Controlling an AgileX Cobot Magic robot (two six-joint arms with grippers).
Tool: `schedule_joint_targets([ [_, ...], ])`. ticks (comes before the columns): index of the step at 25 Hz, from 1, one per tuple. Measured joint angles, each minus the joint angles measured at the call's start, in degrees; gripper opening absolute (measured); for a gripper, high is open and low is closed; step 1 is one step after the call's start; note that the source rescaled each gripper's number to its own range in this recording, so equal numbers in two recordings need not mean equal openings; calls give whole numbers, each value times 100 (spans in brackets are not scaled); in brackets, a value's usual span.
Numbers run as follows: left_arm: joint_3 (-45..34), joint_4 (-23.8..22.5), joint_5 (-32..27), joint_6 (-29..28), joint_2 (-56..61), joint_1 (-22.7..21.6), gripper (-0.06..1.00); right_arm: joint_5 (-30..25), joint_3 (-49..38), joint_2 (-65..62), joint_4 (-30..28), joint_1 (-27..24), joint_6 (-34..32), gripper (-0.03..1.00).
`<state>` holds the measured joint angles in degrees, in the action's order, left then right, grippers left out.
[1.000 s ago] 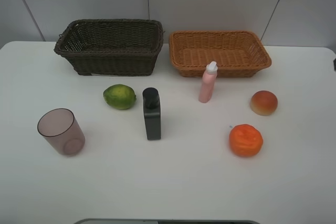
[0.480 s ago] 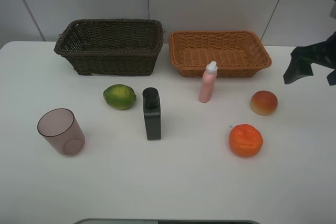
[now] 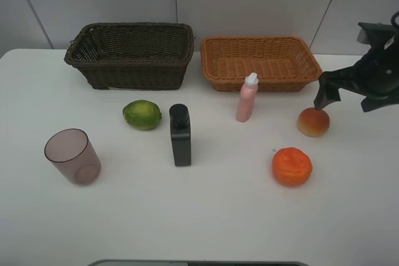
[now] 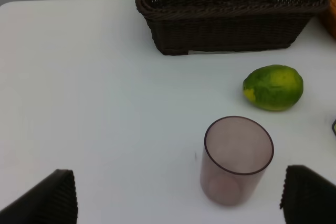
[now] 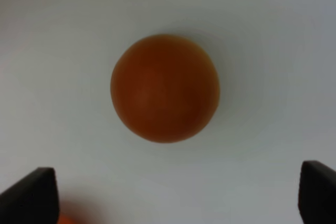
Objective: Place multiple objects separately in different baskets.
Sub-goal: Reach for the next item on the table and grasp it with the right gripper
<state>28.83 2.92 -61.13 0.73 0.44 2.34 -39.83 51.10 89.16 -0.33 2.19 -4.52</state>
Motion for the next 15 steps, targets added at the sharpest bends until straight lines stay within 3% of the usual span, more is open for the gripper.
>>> schedule_joint_targets([
  [8, 0, 0, 0, 0, 0, 0, 99, 416, 97, 478, -285, 9, -216, 100],
  [15, 0, 0, 0, 0, 0, 0, 99, -85, 835, 1100, -858, 79, -724, 100],
])
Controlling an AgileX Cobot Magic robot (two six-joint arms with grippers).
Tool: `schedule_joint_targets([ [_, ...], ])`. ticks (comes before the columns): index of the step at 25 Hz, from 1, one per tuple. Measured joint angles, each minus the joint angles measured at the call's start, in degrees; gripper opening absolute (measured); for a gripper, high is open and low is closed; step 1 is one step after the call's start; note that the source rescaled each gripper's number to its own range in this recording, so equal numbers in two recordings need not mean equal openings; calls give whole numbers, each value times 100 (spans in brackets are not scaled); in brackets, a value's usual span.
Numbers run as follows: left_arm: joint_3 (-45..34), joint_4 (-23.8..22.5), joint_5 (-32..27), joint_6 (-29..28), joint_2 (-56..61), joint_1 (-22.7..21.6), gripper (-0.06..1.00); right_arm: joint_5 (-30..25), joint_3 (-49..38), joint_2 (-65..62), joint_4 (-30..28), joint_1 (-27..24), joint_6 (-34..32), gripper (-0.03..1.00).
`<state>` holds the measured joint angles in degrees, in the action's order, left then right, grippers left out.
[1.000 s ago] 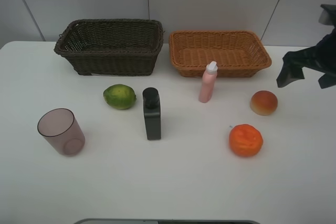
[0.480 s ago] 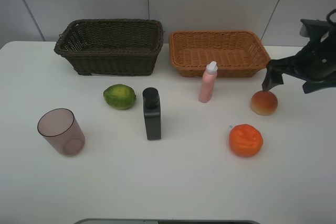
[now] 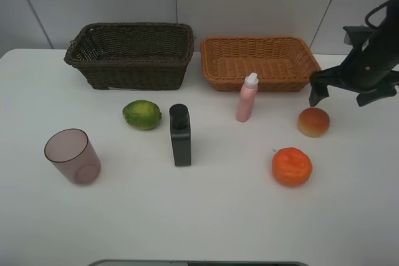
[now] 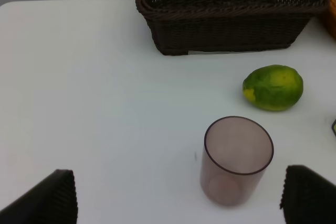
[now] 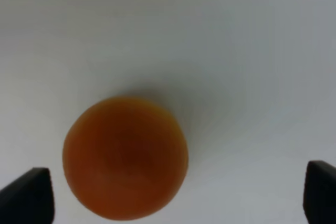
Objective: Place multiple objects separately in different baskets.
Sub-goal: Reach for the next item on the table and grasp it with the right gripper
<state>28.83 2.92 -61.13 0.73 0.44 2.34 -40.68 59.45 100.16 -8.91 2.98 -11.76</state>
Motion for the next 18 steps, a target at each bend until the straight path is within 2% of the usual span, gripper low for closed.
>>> schedule_joint_targets([
  [5, 0, 0, 0, 0, 0, 0, 99, -156, 301, 460, 72, 73, 22, 100],
  [18, 0, 0, 0, 0, 0, 0, 99, 298, 363, 1025, 292, 72, 63, 100],
])
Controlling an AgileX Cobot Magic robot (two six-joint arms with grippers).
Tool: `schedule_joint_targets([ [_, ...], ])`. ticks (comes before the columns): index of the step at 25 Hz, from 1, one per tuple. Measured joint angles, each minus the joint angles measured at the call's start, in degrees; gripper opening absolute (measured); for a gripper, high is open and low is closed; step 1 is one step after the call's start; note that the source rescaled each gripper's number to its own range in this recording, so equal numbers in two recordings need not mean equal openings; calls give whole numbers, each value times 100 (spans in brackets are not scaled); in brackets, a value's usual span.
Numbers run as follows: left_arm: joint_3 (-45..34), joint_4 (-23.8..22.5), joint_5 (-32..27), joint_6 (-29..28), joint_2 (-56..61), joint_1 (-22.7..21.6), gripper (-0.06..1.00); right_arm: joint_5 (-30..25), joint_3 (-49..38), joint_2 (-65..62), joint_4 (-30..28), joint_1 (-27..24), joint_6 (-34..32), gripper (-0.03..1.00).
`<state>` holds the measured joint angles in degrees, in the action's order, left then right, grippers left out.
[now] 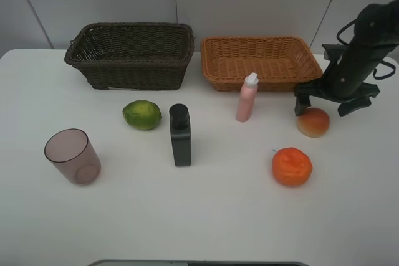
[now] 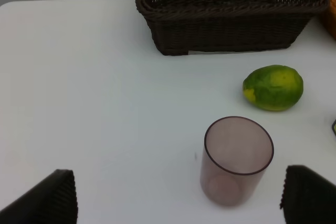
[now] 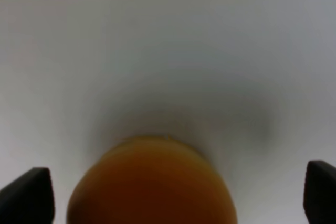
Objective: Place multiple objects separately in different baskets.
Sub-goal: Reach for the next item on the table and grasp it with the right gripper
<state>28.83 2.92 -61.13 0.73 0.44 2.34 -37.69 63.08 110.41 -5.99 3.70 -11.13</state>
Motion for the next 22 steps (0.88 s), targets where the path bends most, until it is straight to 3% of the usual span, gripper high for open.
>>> schedule_joint_targets([
  [22, 0, 0, 0, 0, 0, 0, 99, 26, 2, 380, 309, 57, 1, 100],
])
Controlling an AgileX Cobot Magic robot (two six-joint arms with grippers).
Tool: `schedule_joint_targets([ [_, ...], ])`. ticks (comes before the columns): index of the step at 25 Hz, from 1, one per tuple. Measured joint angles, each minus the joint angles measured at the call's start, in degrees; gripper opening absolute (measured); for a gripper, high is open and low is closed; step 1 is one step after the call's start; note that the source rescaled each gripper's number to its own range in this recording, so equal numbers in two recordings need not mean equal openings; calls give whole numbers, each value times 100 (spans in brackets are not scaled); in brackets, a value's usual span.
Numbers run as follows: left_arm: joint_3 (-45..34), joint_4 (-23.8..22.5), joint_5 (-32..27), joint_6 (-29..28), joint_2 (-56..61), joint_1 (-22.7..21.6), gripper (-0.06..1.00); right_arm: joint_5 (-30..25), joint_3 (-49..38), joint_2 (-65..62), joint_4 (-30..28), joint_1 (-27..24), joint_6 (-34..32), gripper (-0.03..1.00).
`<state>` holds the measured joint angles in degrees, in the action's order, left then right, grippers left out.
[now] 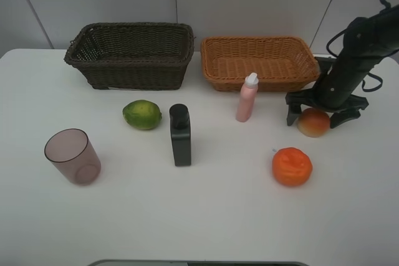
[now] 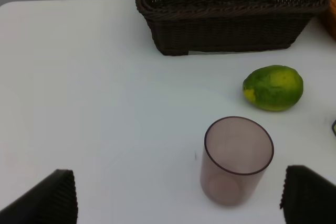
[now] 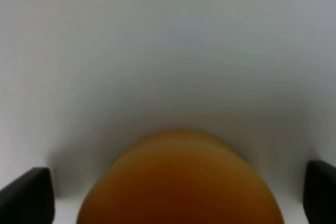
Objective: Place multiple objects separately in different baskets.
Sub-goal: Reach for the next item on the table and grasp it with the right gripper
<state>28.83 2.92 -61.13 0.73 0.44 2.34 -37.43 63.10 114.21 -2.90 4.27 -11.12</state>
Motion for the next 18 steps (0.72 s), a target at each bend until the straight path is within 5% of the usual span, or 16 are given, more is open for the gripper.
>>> schedule_joint_targets([
  [10, 0, 0, 0, 0, 0, 0, 99, -45, 4, 17, 0, 0, 5, 97],
  [12, 0, 0, 0, 0, 0, 0, 99, -66, 11, 17, -6, 0, 5, 86],
  [16, 0, 0, 0, 0, 0, 0, 99, -125, 11, 22, 0, 0, 5, 41],
  [18, 0, 0, 0, 0, 0, 0, 99, -148, 11, 22, 24, 0, 5, 42],
])
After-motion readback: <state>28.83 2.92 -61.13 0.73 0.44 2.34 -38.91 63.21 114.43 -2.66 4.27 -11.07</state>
